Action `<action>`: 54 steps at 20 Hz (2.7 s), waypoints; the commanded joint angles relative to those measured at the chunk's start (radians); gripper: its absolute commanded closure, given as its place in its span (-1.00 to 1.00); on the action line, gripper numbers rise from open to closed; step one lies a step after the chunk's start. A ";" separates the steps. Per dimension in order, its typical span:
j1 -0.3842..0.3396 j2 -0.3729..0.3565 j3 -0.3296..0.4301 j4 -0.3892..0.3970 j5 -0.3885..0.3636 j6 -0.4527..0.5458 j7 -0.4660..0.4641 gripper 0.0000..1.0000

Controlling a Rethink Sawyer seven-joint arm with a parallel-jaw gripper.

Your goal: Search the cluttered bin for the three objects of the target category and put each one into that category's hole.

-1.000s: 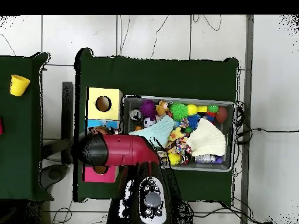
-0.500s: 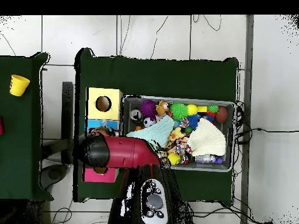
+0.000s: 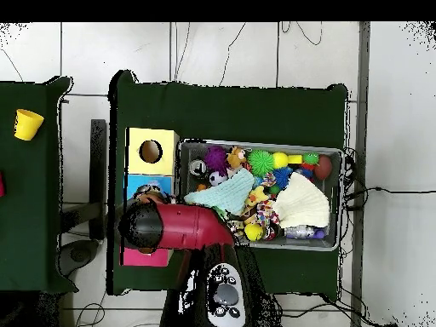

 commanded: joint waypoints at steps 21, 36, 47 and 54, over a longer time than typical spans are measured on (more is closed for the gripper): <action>0.000 0.181 -0.004 0.064 0.009 -0.212 0.240 -1.00; 0.026 0.151 -0.018 0.041 0.072 -0.129 0.248 -1.00; 0.017 -0.002 -0.056 -0.051 0.109 0.234 0.219 -1.00; -0.010 -0.007 -0.011 -0.034 0.146 0.184 0.193 -1.00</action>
